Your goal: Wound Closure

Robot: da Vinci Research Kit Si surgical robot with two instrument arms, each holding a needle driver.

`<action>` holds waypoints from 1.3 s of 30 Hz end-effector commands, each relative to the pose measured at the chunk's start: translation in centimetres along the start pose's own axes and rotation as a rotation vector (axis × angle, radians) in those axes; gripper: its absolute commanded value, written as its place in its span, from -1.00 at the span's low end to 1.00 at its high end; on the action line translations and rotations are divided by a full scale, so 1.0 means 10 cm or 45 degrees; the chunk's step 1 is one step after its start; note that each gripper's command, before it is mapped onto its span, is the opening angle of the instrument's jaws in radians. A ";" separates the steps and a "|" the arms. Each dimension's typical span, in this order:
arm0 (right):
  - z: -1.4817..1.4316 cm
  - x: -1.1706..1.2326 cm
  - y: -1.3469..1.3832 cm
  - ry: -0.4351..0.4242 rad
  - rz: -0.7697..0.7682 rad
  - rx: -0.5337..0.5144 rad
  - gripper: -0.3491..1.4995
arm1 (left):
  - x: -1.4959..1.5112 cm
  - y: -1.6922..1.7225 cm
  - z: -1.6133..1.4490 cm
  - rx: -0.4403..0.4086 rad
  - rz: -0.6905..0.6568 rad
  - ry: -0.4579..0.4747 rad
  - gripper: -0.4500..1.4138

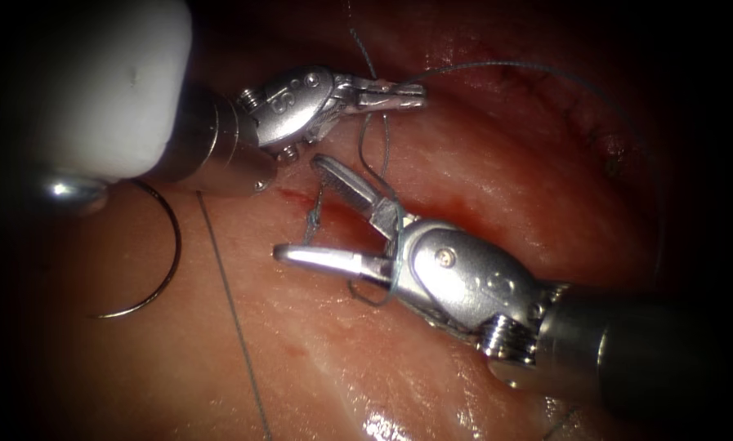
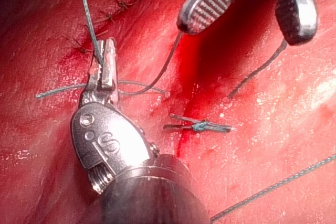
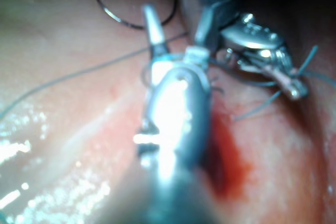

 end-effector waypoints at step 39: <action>0.020 -0.064 0.034 -0.278 -0.037 -0.305 0.56 | 0.098 0.161 0.010 -0.036 0.033 0.003 -1.00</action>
